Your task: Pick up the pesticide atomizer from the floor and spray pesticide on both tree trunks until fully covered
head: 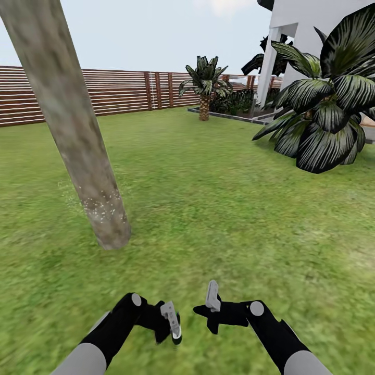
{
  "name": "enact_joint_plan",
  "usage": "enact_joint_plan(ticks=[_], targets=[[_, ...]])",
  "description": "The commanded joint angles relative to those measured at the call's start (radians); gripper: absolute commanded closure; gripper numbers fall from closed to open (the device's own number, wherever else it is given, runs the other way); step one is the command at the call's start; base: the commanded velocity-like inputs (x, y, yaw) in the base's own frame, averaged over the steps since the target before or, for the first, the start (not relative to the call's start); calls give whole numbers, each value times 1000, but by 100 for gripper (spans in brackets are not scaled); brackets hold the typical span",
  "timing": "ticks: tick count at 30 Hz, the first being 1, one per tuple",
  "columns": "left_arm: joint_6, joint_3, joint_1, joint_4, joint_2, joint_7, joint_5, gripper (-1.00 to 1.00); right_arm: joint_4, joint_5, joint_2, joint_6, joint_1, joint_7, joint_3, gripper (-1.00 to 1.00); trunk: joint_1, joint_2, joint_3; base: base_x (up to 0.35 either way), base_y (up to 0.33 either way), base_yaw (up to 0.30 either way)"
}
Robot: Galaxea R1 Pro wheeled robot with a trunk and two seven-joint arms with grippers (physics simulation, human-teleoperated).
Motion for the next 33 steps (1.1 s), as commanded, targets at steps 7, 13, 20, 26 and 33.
enact_joint_plan(ticks=[7, 13, 20, 26, 33], targets=[[5, -45, 0, -4, -16, 18, -12, 100, 0, 0, 0, 0, 0, 0, 0, 100, 0, 0, 0, 0, 0, 0], [8, -63, 0, -4, -32, 57, -12, 100, 0, 0, 0, 0, 0, 0, 0, 100, 0, 0, 0, 0, 0, 0], [9, -64, 0, -4, -49, 60, -13, 100, -1, 0, 0, 0, 0, 0, 0, 100, 0, 0, 0, 0, 0, 0], [10, -64, 0, -17, -51, 61, -12, 100, 0, 0, 0, 0, 1, 0, 0, 100, 0, 0, 0, 0, 0, 0], [12, -63, 0, -35, -50, 60, -12, 100, -17, 0, 0, 0, 0, 0, 0, 100, 0, 0, 0, 0, 0, 0]])
